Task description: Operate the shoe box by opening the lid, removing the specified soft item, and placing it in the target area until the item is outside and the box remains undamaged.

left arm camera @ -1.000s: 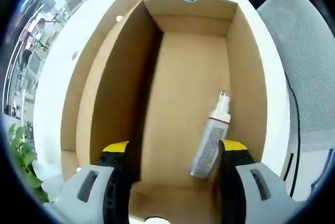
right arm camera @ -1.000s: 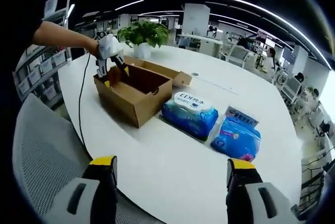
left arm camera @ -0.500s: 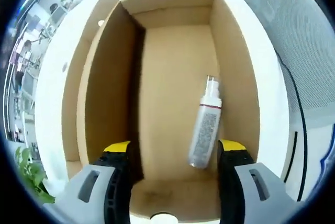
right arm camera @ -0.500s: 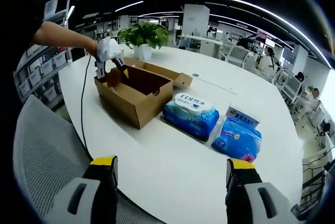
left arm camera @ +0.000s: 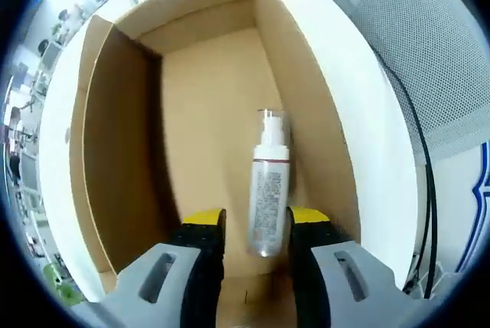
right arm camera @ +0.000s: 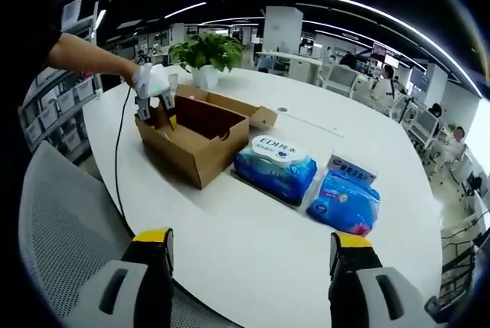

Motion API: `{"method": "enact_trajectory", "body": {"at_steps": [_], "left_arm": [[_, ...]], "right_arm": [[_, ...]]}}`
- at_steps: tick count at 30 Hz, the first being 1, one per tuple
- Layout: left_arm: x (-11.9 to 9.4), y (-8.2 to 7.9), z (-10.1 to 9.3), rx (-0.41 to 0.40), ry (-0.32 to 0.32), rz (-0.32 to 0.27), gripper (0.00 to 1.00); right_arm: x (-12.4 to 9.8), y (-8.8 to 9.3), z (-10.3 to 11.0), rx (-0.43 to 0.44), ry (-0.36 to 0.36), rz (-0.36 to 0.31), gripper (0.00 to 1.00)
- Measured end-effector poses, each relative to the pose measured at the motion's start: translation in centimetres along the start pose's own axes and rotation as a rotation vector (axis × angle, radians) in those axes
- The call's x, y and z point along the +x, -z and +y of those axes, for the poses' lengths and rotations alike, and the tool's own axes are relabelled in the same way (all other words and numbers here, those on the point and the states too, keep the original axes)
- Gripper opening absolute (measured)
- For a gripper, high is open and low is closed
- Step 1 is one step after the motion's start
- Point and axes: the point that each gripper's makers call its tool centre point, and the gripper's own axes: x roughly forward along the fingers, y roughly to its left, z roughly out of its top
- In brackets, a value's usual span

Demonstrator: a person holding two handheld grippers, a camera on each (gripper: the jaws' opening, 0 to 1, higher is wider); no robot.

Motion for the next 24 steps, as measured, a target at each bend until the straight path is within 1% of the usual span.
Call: {"method": "enact_trajectory", "body": {"at_steps": [6,11,15,18,21,23,24], "left_arm": [[0.4,-0.3,-0.4,0.028,0.014,0.003,0.2],[0.7,-0.4,-0.6,0.037,0.024,0.012,0.2],[1.1,-0.1,-0.7,0.051,0.039,0.043,0.2],[1.4,0.0,-0.7,0.073,0.04,0.057,0.2],[1.6,0.1,-0.7,0.074,0.049,0.068,0.2],[1.4,0.1,-0.7,0.046,0.054,0.07,0.19],[1.4,0.2,-0.9,-0.021,0.064,0.076,0.19]], "right_arm": [[0.0,0.0,0.1,0.003,0.001,-0.002,0.82],[0.1,-0.3,0.2,-0.011,0.002,-0.02,0.81],[0.2,-0.4,0.4,-0.01,-0.001,-0.023,0.81],[0.2,-0.4,0.4,-0.008,-0.002,-0.024,0.8],[0.1,-0.2,0.3,-0.005,0.002,-0.023,0.8],[0.0,-0.2,0.2,-0.005,0.005,-0.022,0.8],[0.0,-0.2,0.2,-0.006,0.006,-0.023,0.8]]}}
